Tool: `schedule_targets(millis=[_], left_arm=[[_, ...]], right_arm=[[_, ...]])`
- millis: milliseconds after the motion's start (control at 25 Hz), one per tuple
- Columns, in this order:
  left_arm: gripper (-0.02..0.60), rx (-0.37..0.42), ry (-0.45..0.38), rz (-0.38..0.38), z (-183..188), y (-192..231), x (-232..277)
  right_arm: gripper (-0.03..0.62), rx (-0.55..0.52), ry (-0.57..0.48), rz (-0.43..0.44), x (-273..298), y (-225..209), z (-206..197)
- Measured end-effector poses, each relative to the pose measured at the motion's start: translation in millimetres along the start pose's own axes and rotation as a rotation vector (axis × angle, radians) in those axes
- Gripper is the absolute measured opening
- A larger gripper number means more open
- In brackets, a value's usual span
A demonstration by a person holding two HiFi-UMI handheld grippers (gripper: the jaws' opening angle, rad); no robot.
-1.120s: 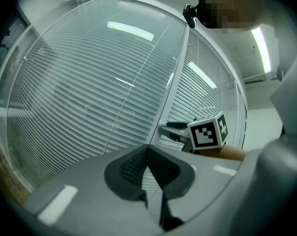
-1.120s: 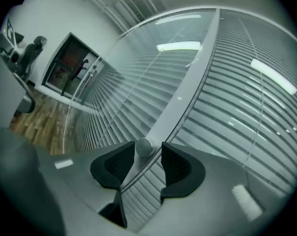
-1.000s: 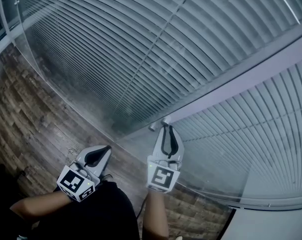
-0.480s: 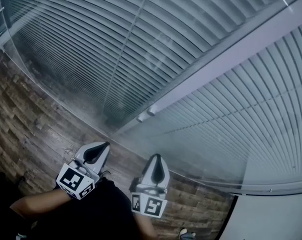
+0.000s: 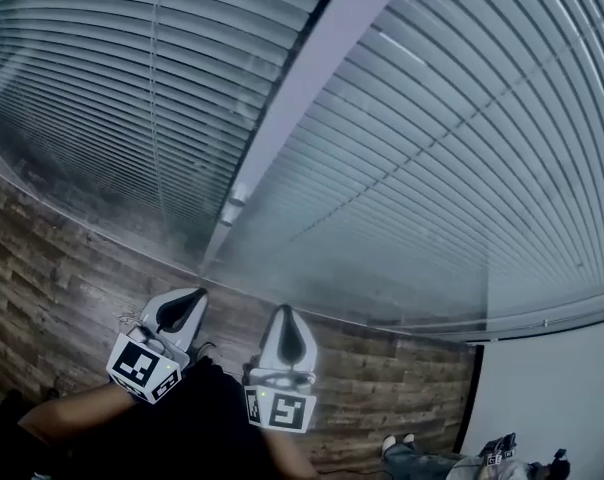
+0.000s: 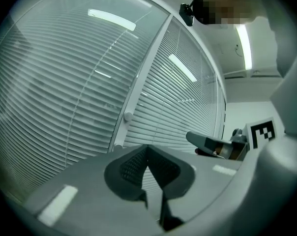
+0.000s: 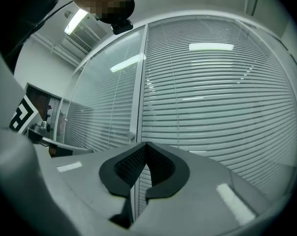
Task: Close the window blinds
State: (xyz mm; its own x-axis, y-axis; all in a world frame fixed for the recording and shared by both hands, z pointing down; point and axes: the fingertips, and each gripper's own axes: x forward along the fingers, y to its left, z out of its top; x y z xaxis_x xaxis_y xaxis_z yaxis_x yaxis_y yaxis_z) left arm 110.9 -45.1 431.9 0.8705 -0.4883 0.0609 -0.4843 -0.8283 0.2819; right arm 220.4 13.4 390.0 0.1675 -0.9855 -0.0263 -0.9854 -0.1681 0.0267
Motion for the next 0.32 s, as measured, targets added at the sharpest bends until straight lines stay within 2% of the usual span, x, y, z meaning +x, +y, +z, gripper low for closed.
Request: schedule_targets(millis=[320], left_arm=[[0.002, 0.003, 0.002, -0.020, -2.3, -6.5, 0.3]], right_arm=[[0.000, -0.003, -0.005, -0.003, -5.7, 1.4, -0.1]])
